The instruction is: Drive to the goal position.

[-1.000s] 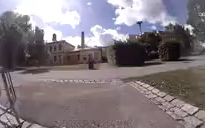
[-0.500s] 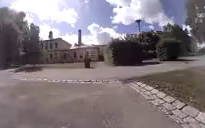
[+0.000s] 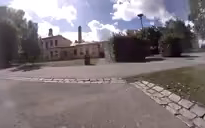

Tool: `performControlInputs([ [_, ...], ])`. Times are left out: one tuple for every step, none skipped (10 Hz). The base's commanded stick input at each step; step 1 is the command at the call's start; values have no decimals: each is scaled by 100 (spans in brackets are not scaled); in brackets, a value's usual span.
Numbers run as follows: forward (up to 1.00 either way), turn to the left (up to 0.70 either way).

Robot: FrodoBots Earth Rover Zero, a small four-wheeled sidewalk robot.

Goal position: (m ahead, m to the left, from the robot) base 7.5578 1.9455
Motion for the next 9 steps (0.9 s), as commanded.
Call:
performControlInputs([
  [85,0],
  [85,0],
  [85,0],
  [85,0],
  [85,0],
  [85,0],
  [85,-17],
  [85,-34],
  [85,-34],
])
